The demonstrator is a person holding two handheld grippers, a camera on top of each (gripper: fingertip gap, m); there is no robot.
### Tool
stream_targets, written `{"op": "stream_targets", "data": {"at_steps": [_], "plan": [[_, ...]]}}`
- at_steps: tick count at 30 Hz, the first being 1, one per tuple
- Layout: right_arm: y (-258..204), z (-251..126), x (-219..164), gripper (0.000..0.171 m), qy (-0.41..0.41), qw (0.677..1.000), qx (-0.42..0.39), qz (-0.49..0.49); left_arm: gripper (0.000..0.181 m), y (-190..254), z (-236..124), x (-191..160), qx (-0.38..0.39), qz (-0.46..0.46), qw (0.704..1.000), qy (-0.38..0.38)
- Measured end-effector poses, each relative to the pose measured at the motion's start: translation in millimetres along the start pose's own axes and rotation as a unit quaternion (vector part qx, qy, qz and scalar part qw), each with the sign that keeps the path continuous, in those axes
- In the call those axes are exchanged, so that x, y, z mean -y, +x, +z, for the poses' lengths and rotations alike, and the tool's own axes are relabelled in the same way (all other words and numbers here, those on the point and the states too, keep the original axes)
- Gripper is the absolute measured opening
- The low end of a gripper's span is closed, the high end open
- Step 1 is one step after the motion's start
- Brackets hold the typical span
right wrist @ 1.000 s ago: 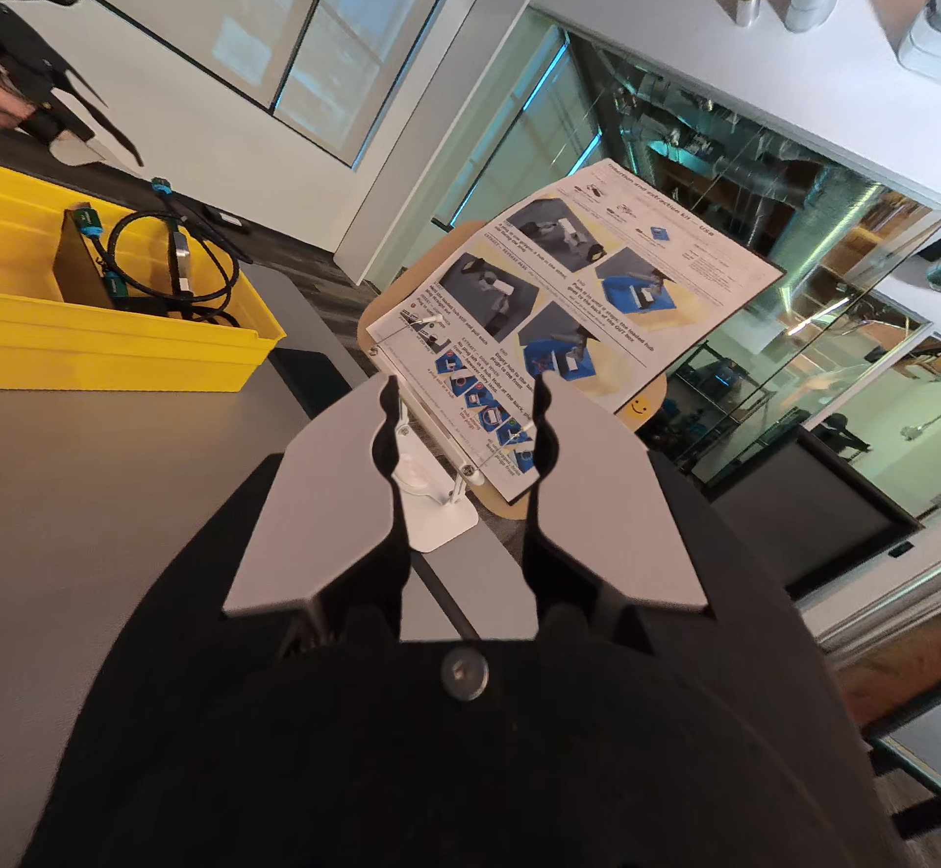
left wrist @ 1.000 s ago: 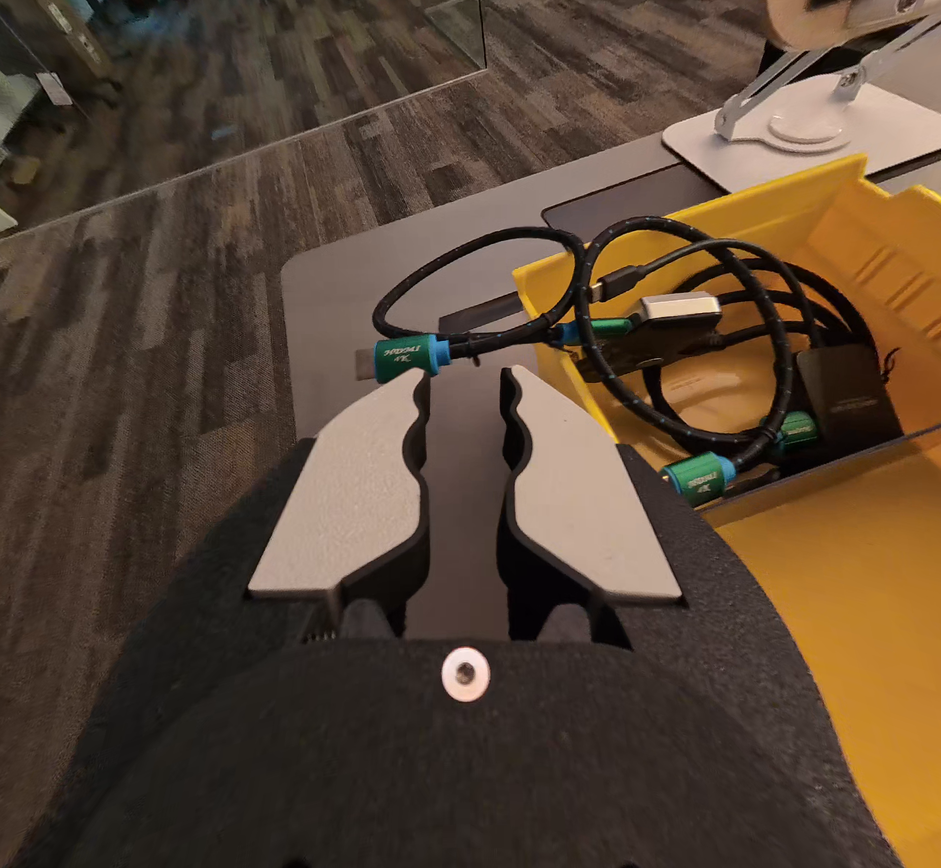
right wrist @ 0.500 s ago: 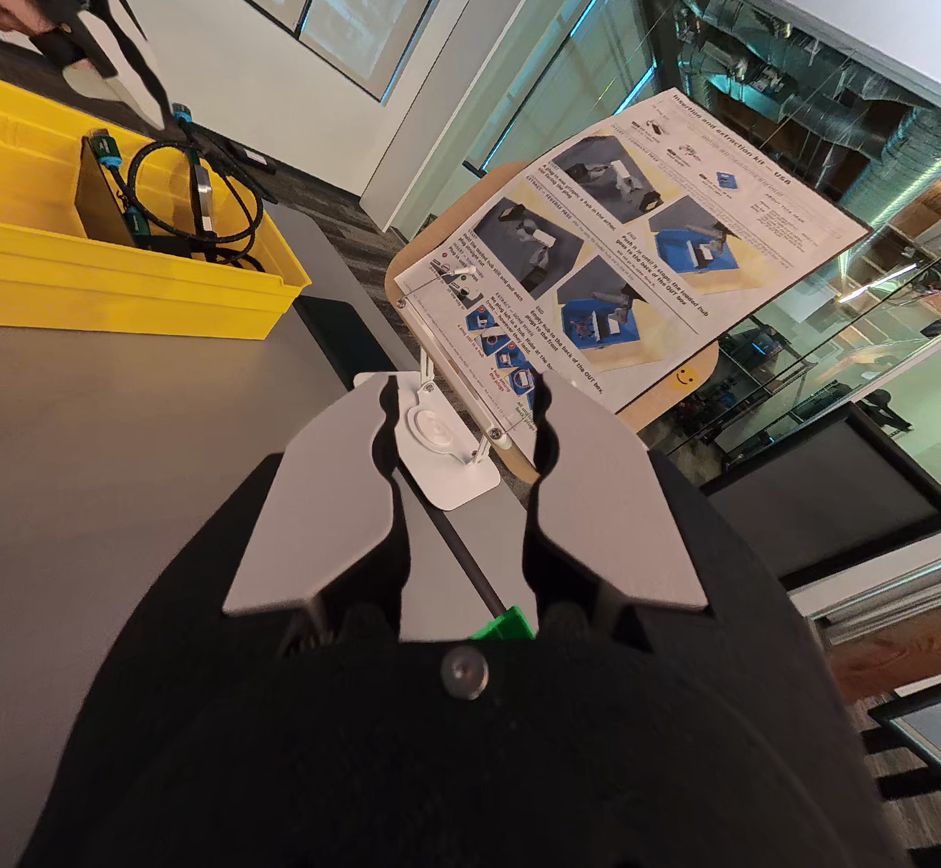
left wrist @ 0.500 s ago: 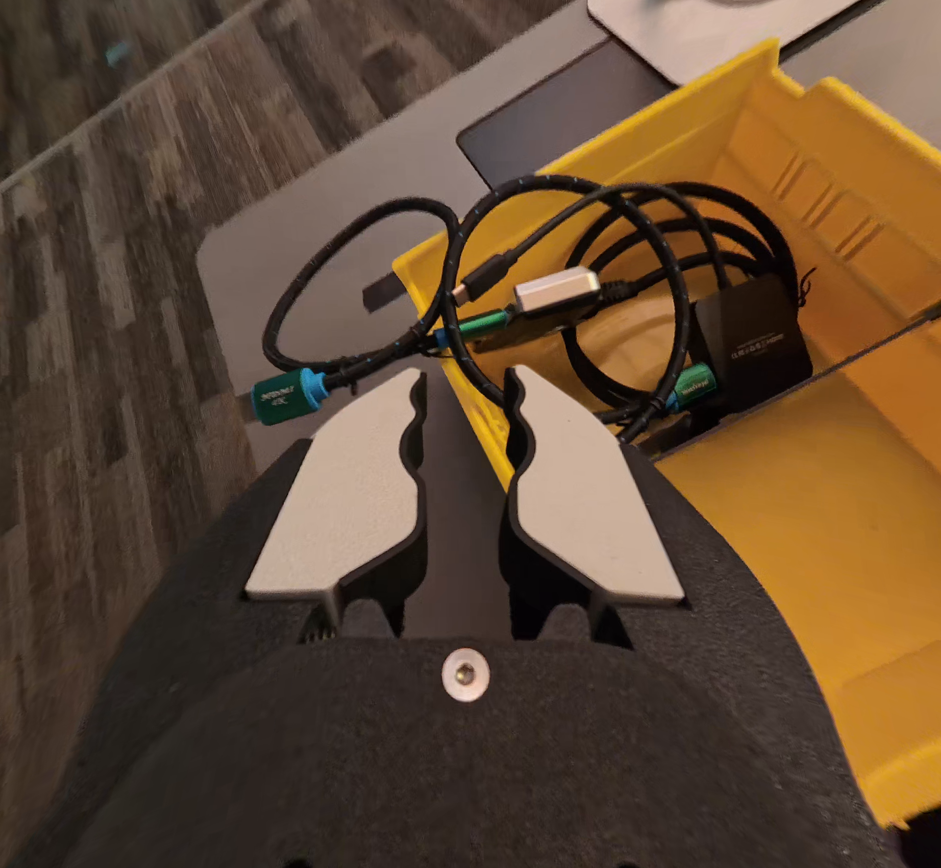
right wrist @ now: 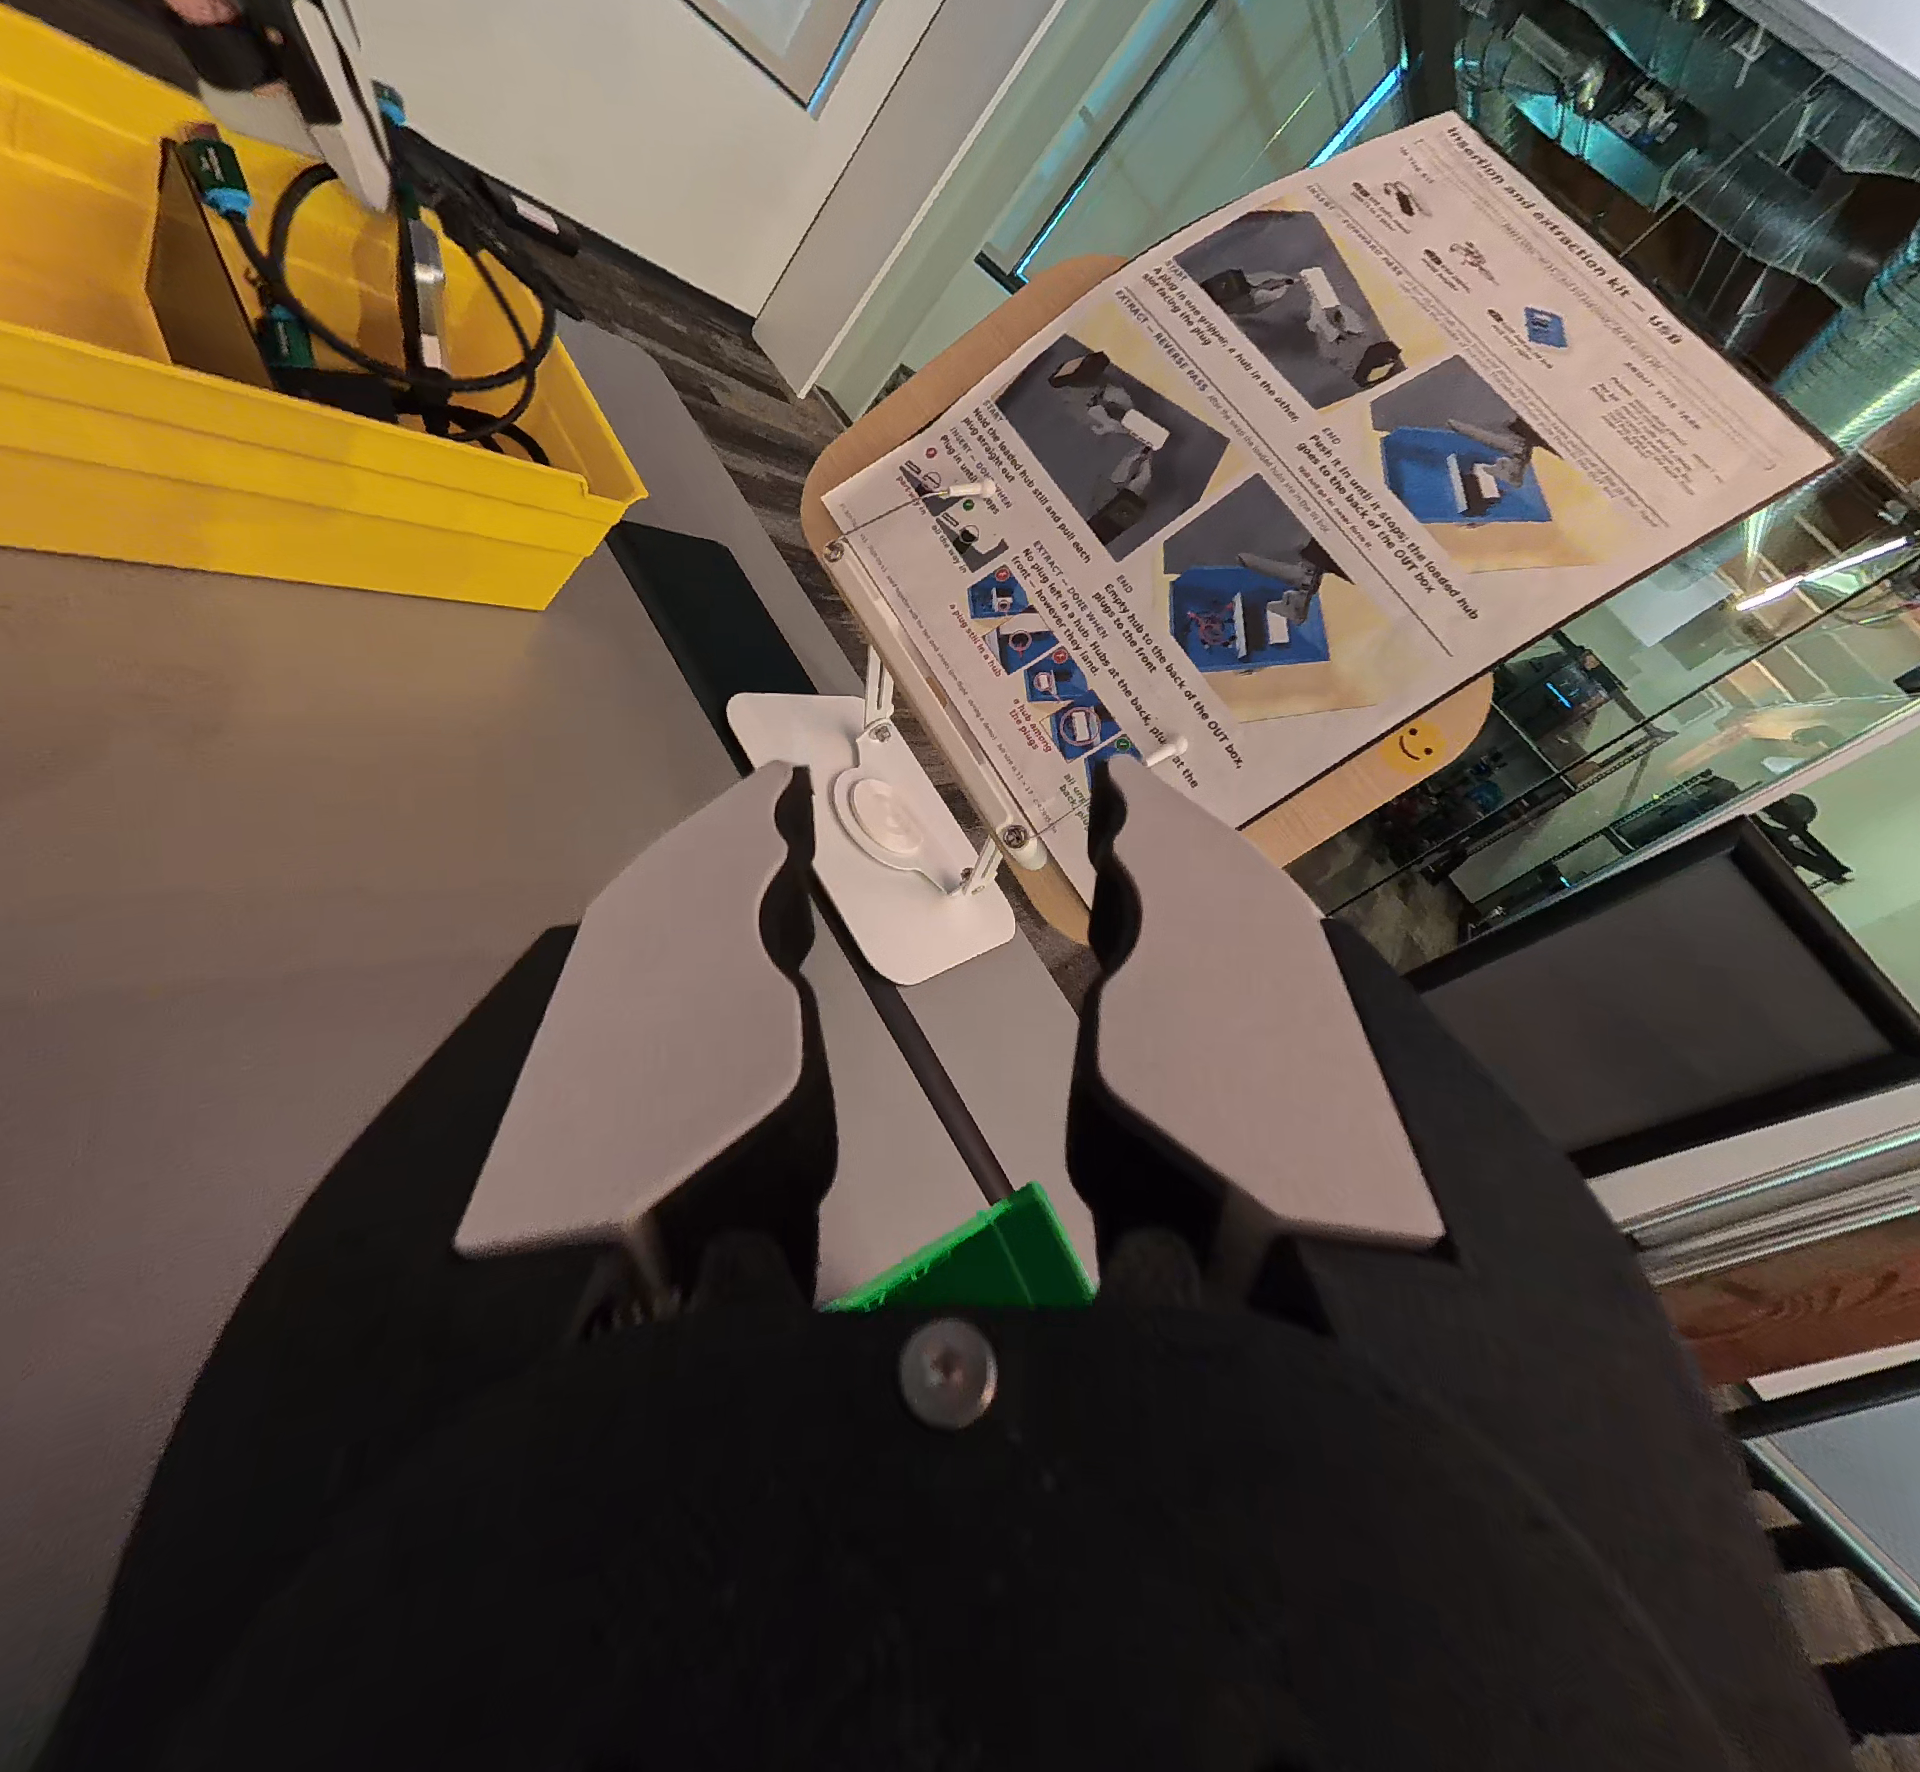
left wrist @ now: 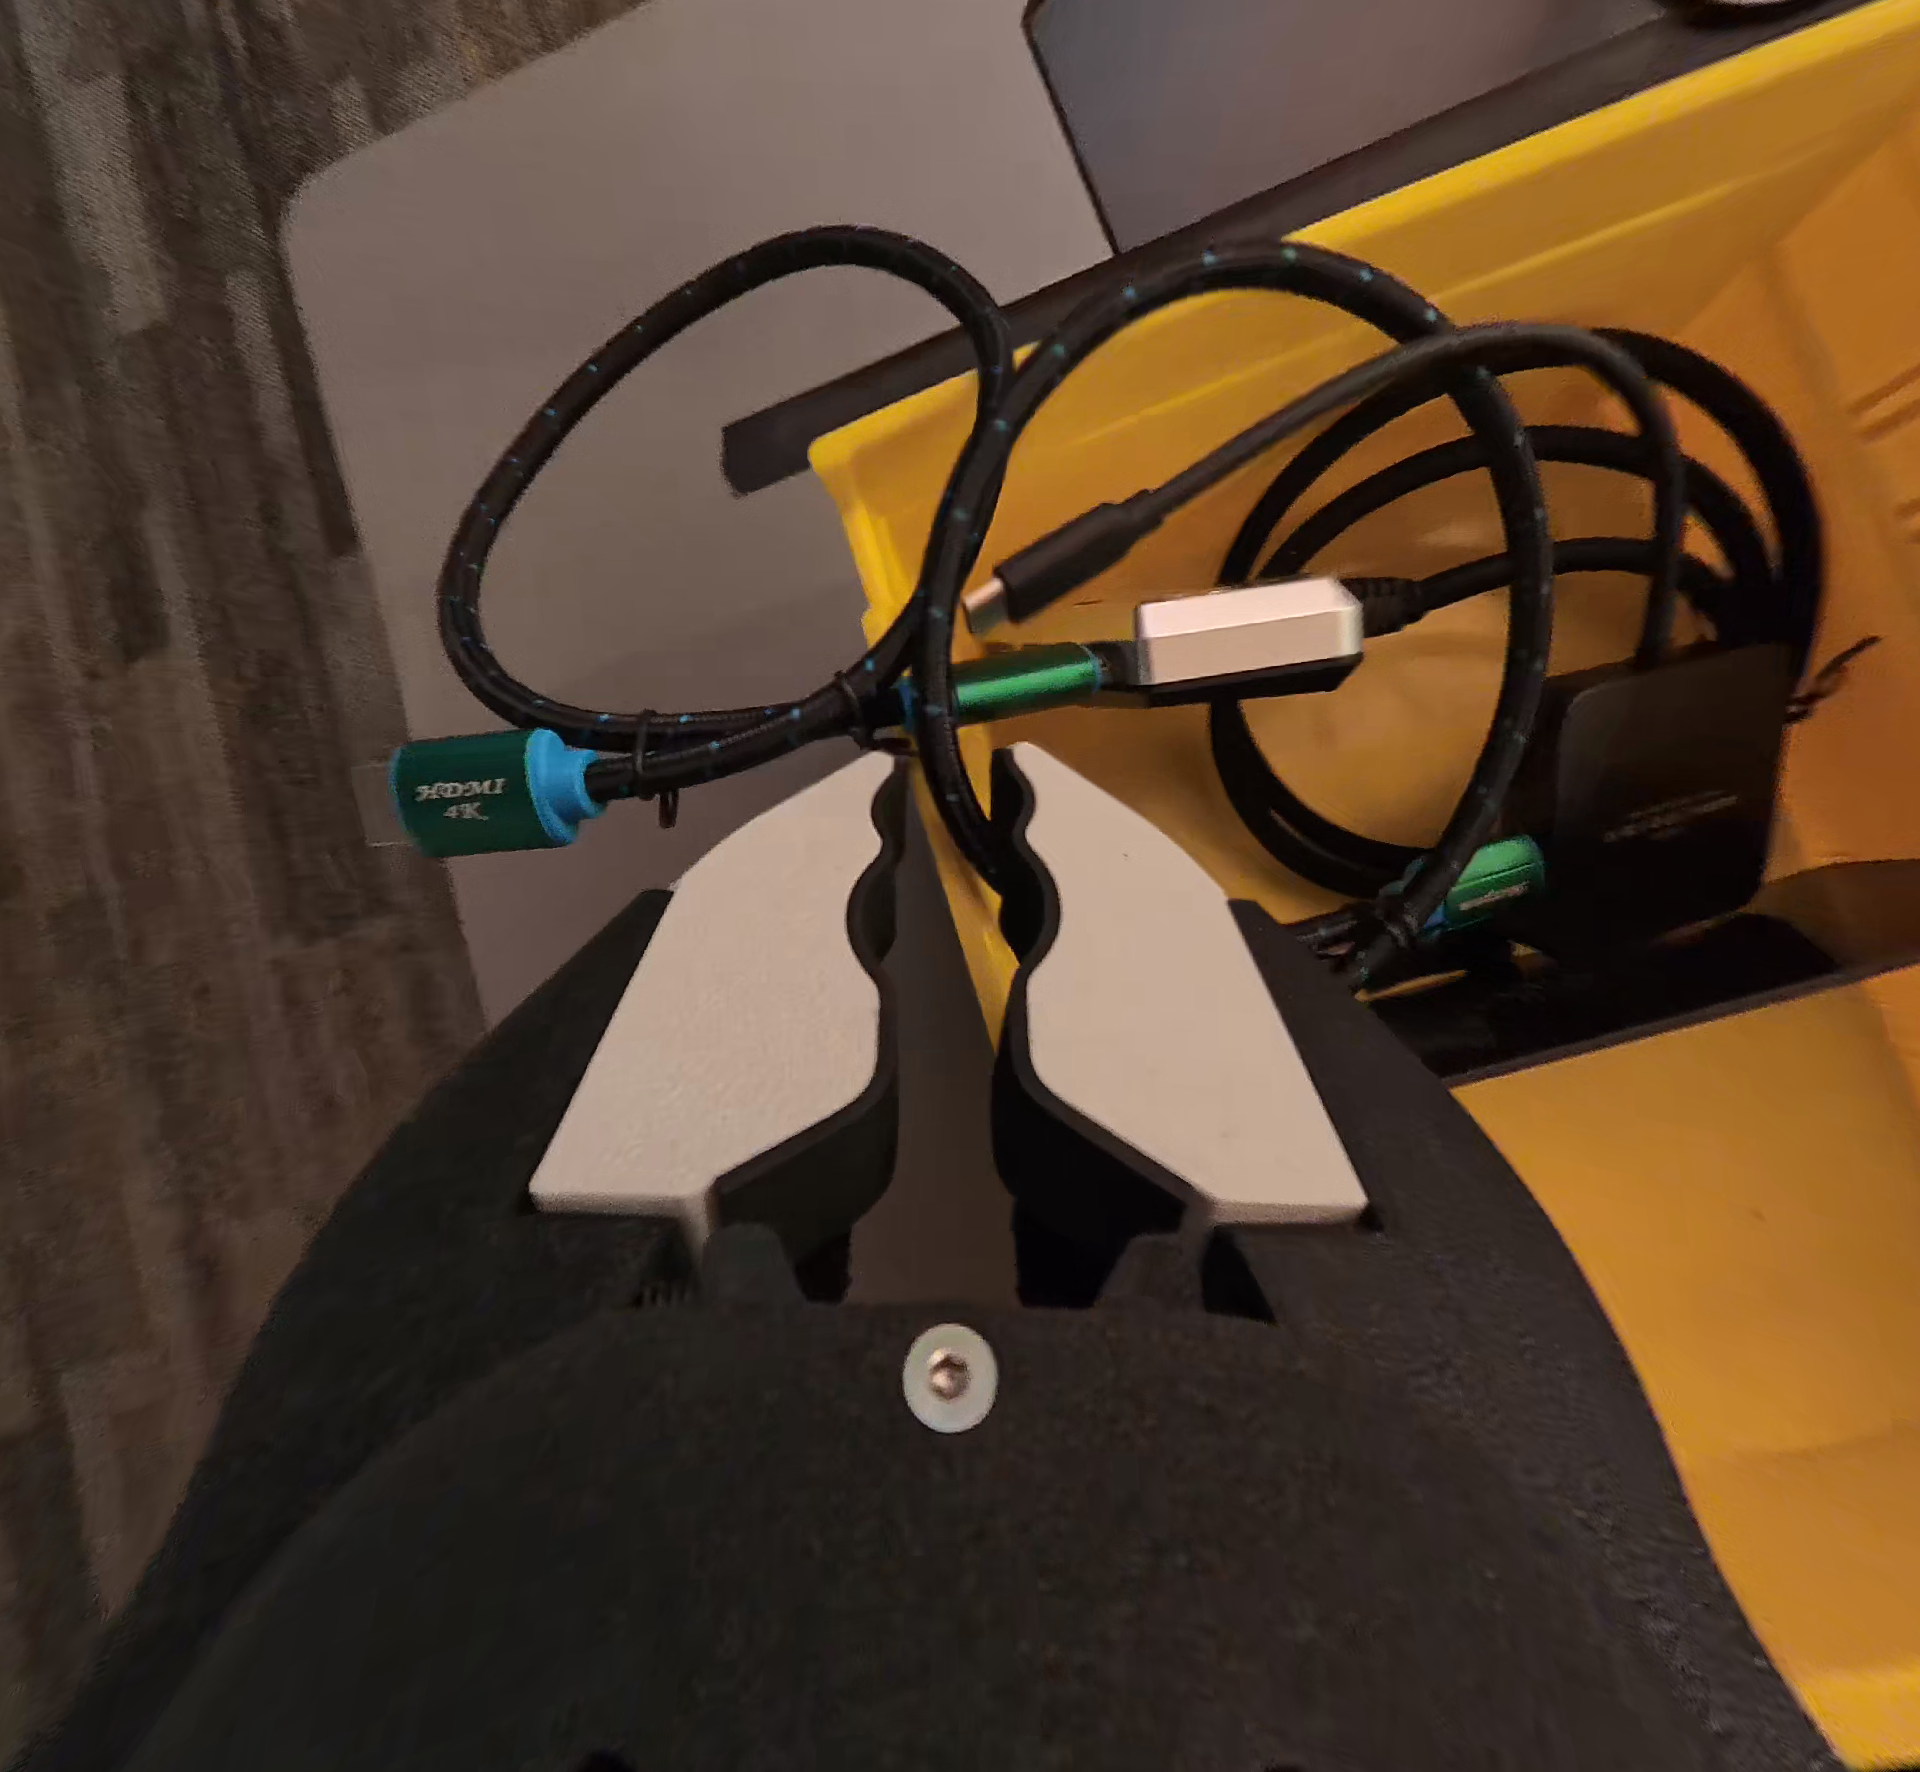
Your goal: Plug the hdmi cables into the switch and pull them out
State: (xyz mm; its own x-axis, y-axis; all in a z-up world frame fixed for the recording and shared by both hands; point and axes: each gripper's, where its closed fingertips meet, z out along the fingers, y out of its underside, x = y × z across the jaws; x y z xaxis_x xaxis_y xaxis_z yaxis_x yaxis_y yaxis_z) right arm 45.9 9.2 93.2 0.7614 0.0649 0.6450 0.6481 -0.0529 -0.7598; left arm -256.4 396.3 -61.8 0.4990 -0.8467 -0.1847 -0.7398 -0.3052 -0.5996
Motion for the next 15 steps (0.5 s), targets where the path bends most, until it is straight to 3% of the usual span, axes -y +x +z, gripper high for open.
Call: {"op": "stream_targets", "data": {"at_steps": [5,15], "plan": [[-2.0,1.9,-10.0,0.051,-0.026,0.999,0.002,-0.024,0.012,-1.9,-7.3,6.3,0.072,0.044,0.996,0.009],[-4.8,1.3,-13.4,0.051,-0.043,0.998,0.004,-0.052,0.008,12.3,-82.0,53.2,0.114,0.066,0.988,0.077]]}}
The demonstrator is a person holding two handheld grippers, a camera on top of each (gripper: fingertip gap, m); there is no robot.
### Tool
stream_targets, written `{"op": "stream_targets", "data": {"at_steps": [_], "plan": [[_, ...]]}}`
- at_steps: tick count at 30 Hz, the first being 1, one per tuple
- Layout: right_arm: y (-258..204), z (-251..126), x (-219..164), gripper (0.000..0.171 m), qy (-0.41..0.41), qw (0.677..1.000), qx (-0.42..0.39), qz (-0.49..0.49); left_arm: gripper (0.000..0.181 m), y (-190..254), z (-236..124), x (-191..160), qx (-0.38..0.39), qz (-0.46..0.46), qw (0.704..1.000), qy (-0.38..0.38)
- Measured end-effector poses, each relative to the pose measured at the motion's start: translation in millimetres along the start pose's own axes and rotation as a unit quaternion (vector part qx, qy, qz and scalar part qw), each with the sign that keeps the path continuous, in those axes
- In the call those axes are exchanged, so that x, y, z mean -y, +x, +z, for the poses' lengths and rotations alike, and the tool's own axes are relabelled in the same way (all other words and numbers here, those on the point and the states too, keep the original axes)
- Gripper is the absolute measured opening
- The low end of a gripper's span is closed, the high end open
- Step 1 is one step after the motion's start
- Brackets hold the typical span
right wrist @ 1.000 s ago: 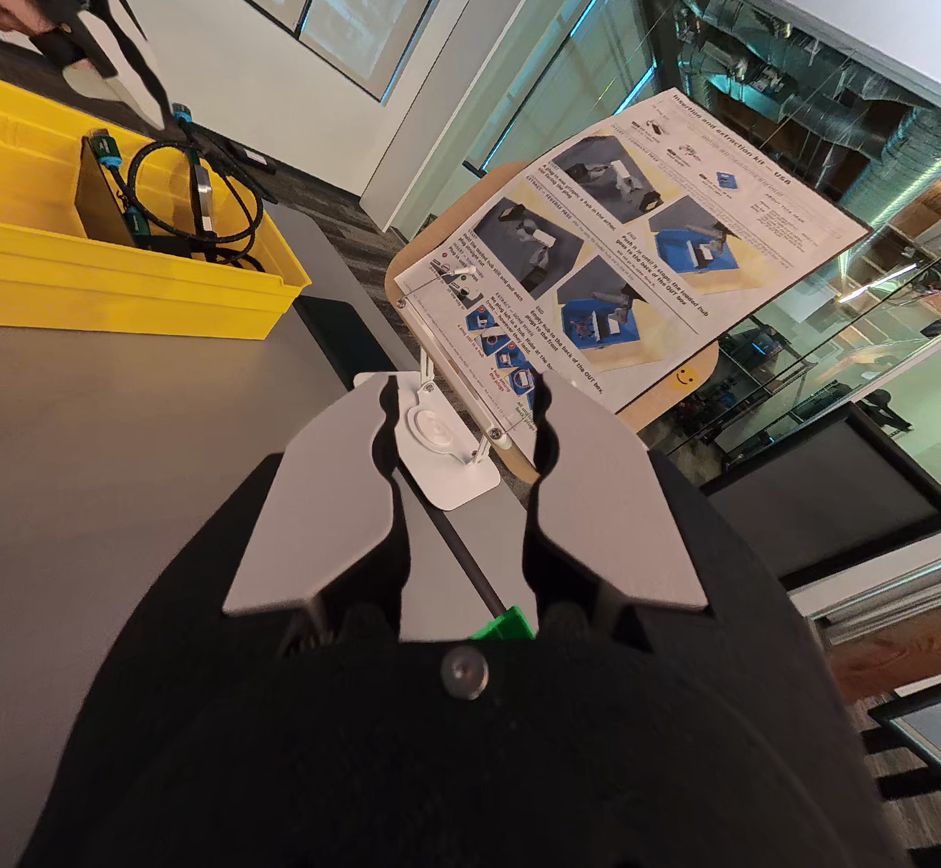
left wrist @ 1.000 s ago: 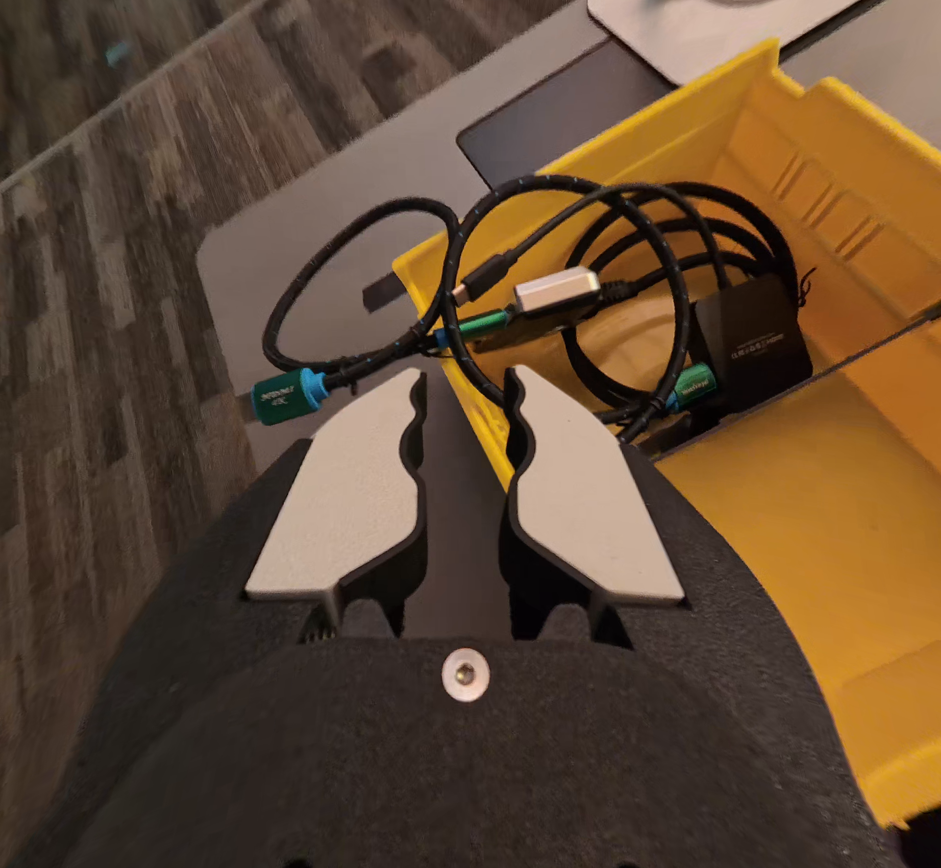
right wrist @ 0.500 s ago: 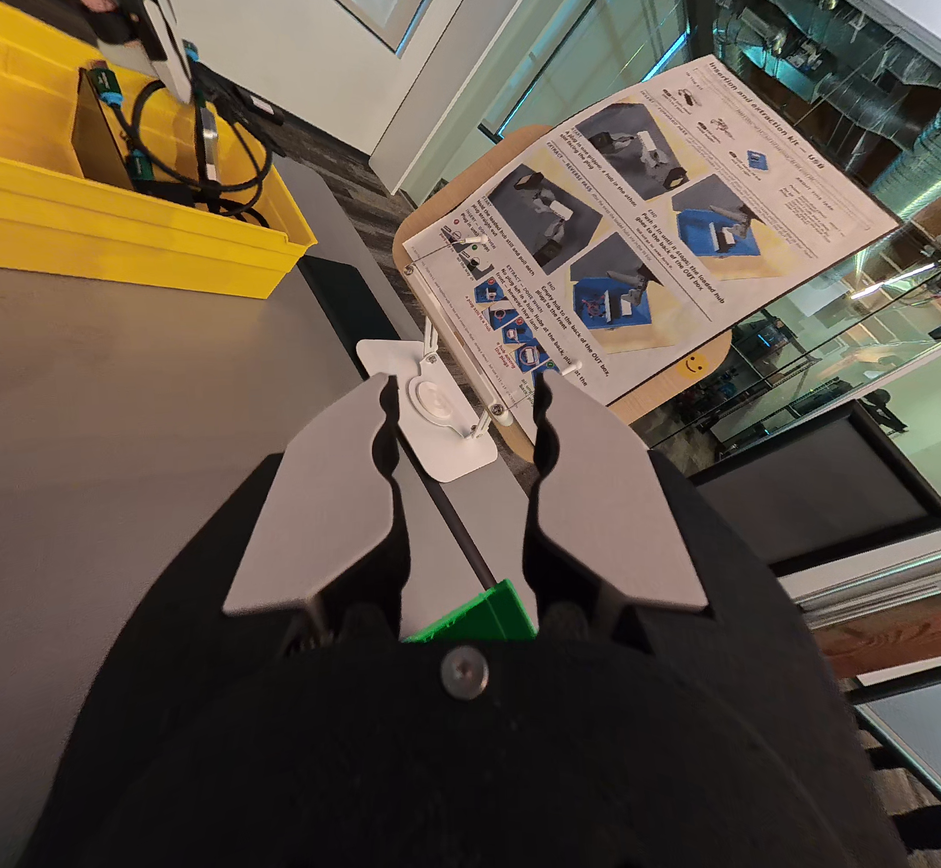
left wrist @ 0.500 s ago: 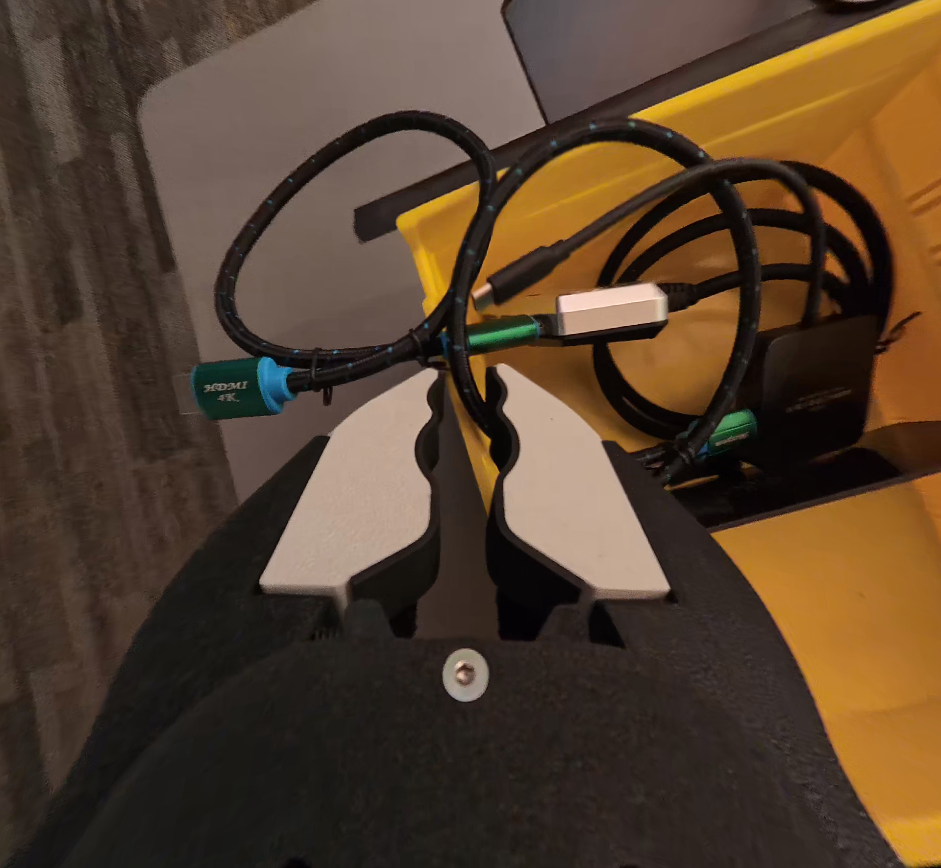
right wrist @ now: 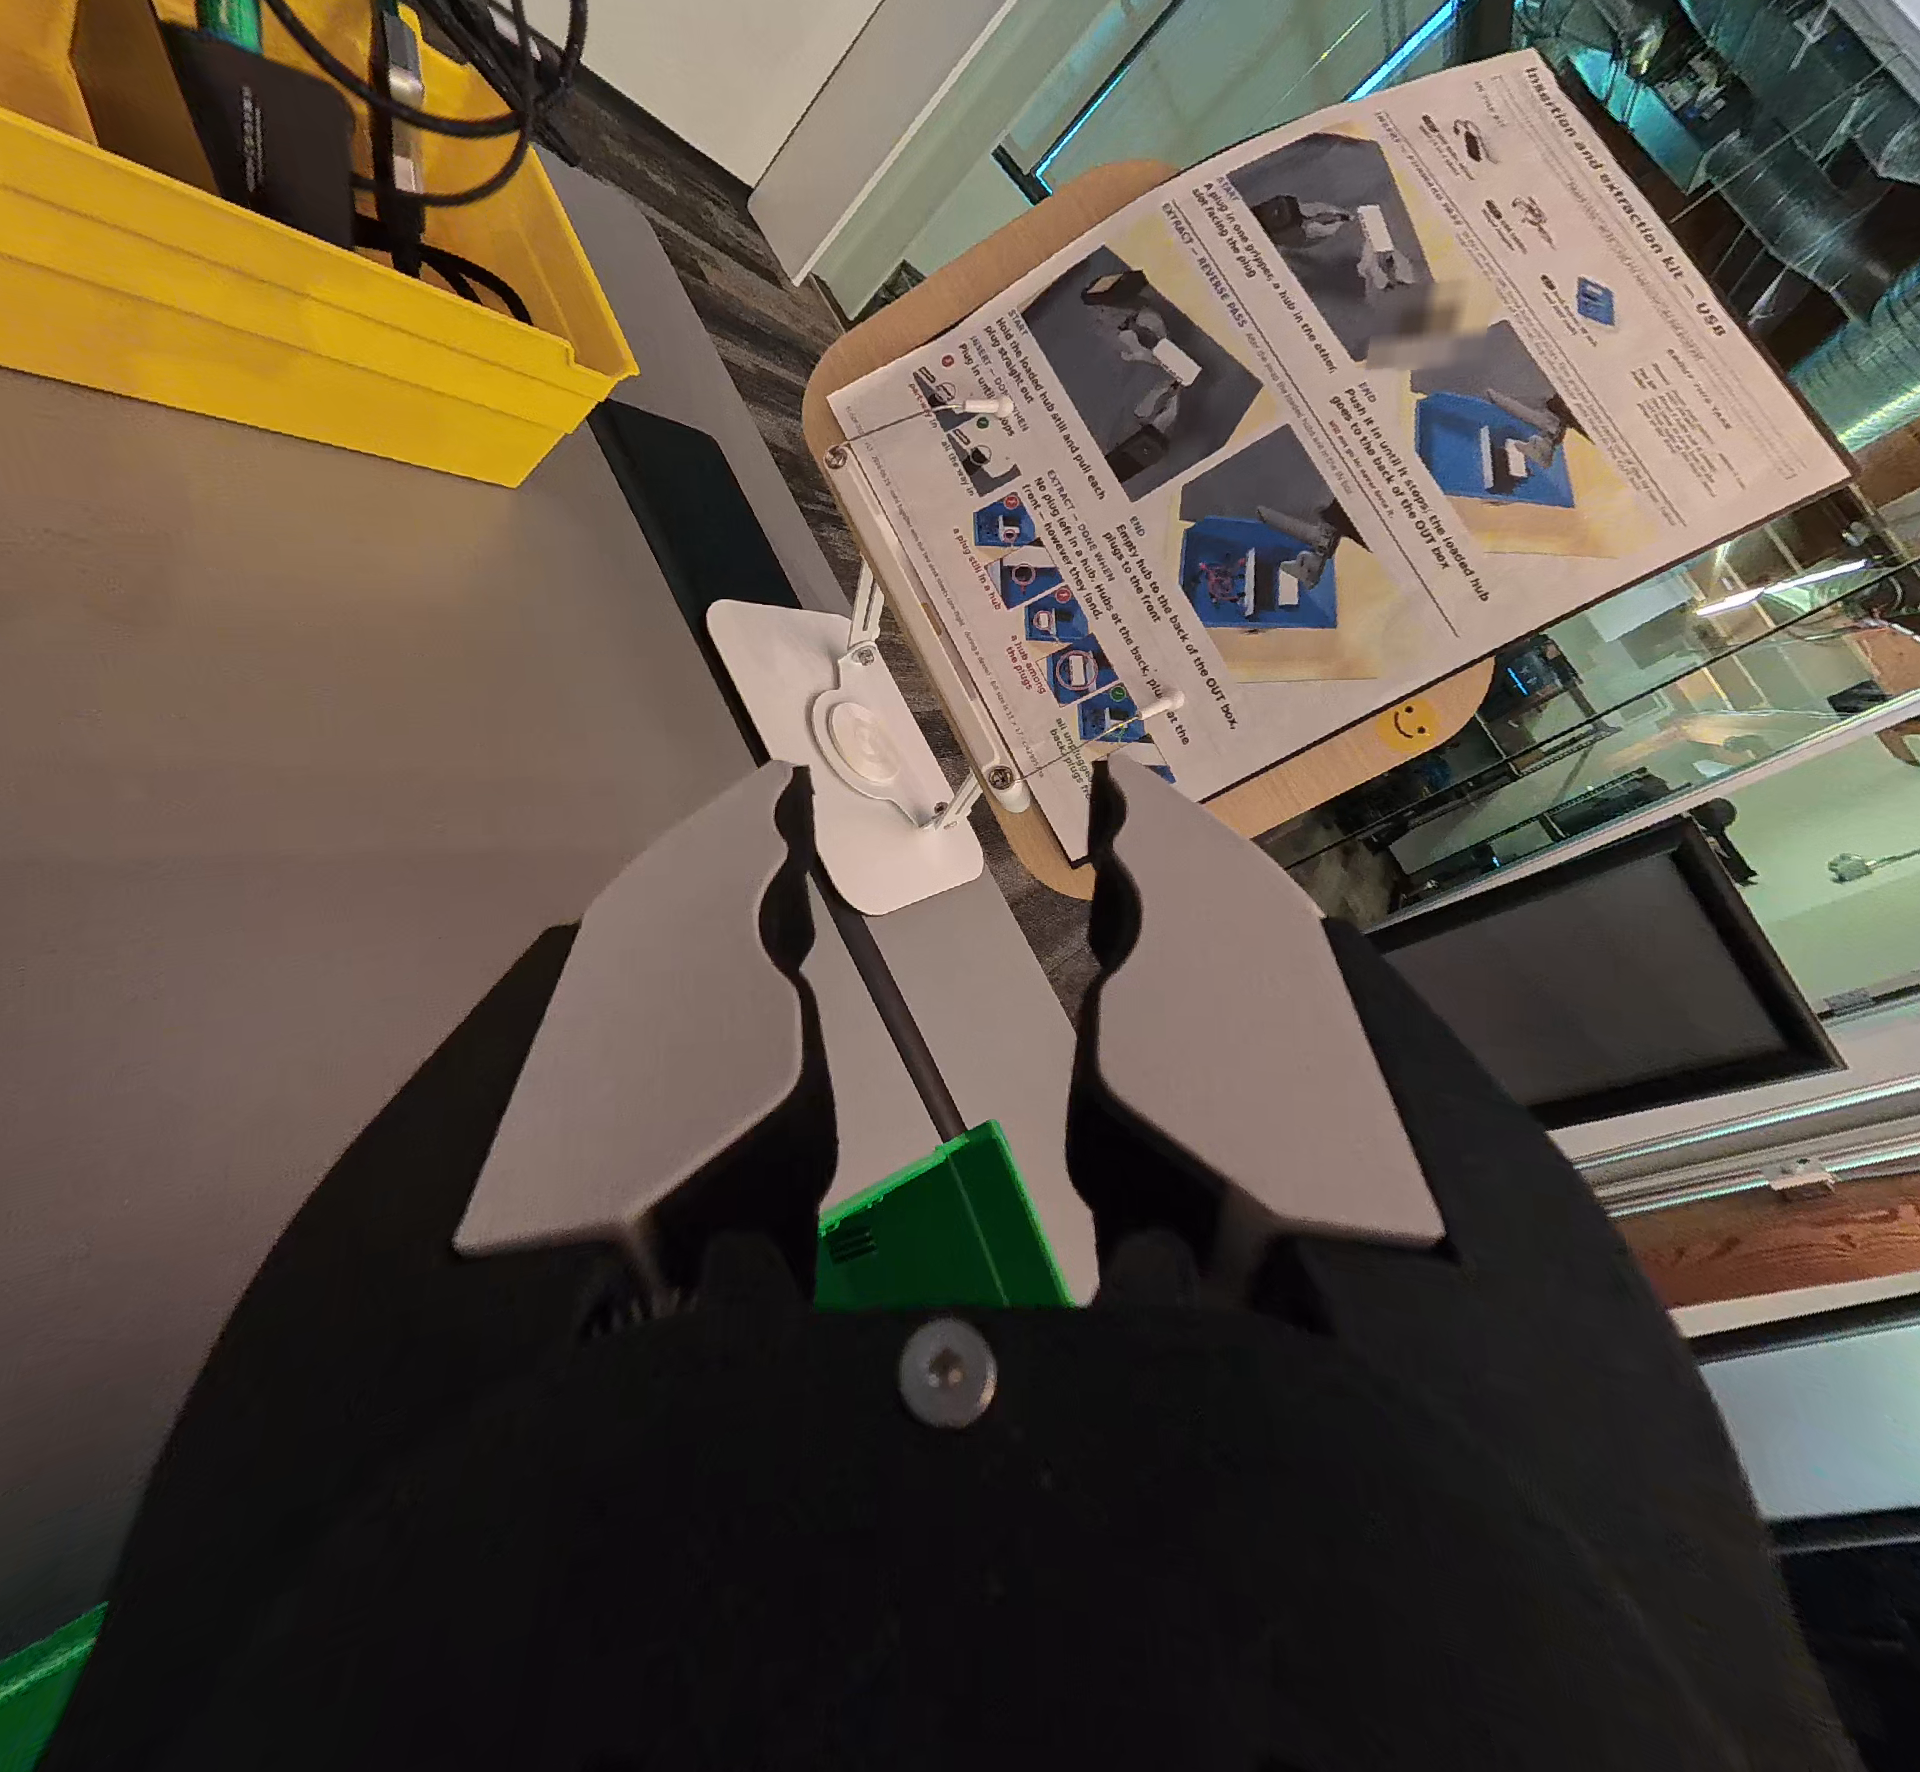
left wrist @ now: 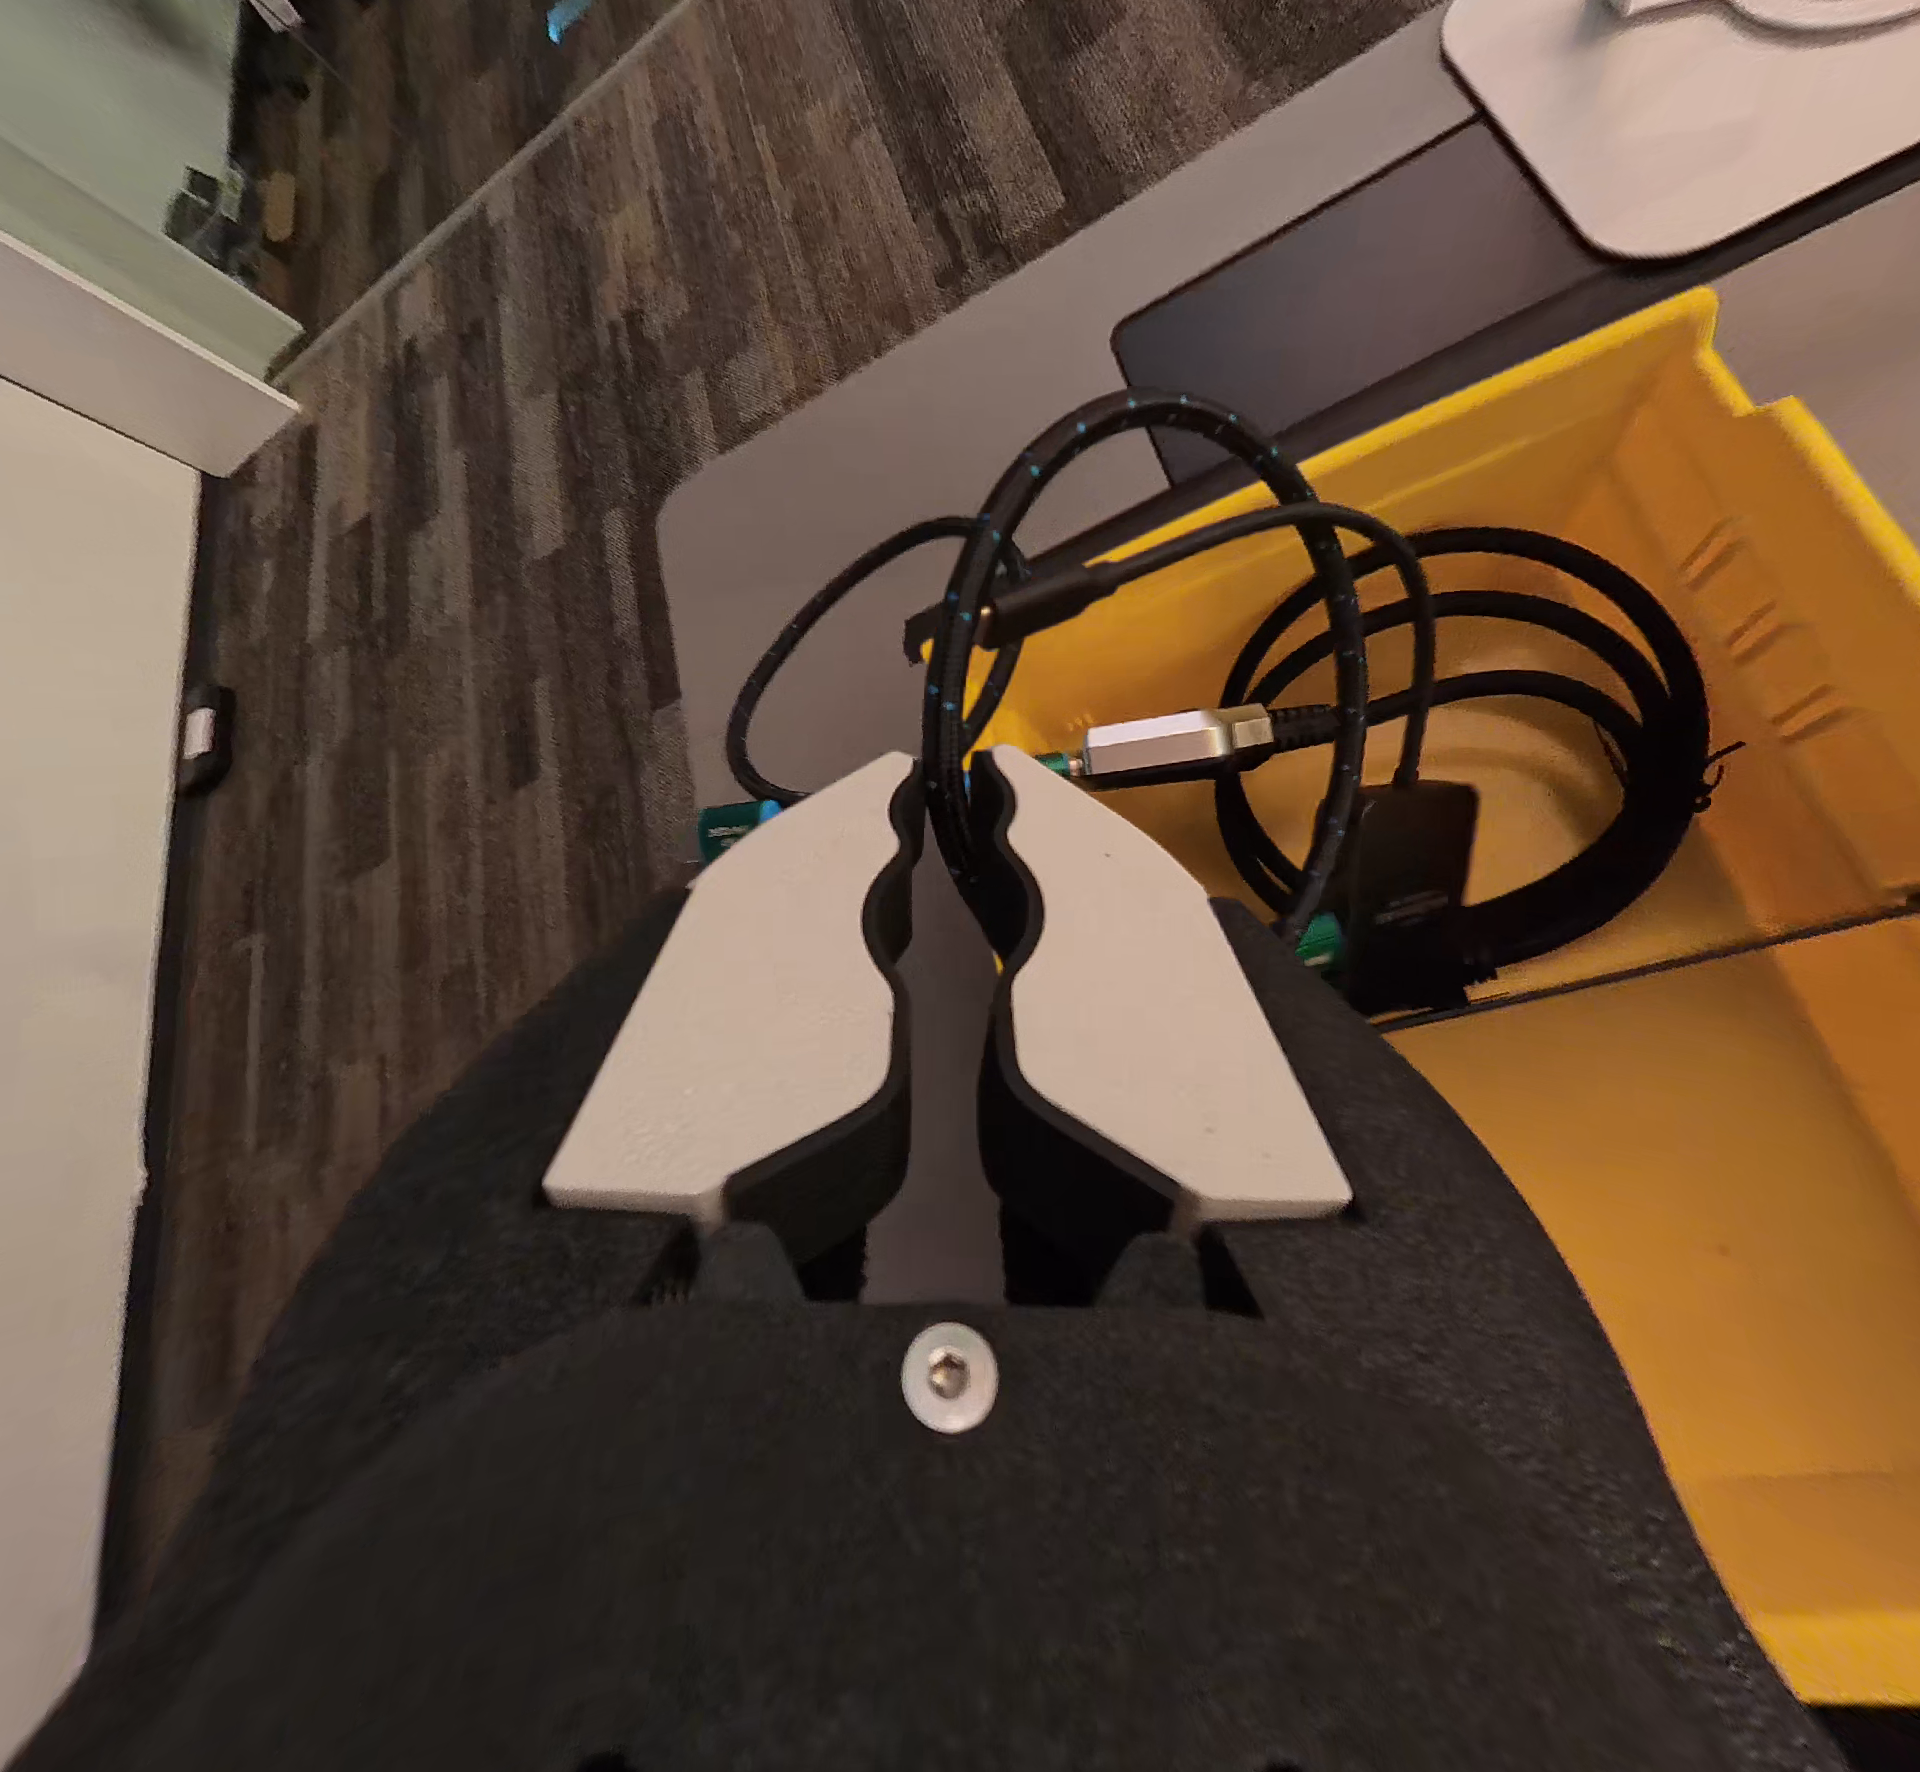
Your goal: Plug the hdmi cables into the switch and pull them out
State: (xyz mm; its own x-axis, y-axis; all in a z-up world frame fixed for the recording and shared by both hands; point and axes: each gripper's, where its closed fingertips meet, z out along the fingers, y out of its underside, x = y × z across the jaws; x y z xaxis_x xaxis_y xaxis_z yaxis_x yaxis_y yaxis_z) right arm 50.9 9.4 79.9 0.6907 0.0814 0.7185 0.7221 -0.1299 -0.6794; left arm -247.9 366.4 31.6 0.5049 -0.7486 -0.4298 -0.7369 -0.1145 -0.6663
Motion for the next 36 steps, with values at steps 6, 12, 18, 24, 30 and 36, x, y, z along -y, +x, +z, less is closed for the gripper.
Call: {"op": "stream_targets", "data": {"at_steps": [6,12,18,24,30,36], "plan": [[2.6,-7.0,6.2,0.051,0.016,1.0,0.002,0.011,0.006,-1.0,-27.7,14.9,0.037,0.04,0.999,0.005],[3.1,-9.4,6.3,0.051,0.022,0.999,0.007,0.022,0.006,7.9,-46.2,29.7,0.016,0.012,0.999,0.03],[1.7,-9.0,5.6,0.051,0.023,0.999,0.013,0.027,0.006,12.7,-60.6,45.4,0.001,-0.003,0.999,0.051],[-9.8,-3.7,9.8,0.051,0.034,0.997,0.044,0.053,0.006,28.8,-74.9,65.1,-0.023,0.002,0.996,0.09],[-70.9,14.6,48.7,0.05,0.101,0.967,0.183,0.148,0.006,79.4,-110.3,106.4,-0.092,0.03,0.984,0.149],[-104.4,35.3,85.8,0.059,0.17,0.929,0.202,0.258,0.006,153.9,-163.2,146.3,-0.184,0.074,0.956,0.217]]}}
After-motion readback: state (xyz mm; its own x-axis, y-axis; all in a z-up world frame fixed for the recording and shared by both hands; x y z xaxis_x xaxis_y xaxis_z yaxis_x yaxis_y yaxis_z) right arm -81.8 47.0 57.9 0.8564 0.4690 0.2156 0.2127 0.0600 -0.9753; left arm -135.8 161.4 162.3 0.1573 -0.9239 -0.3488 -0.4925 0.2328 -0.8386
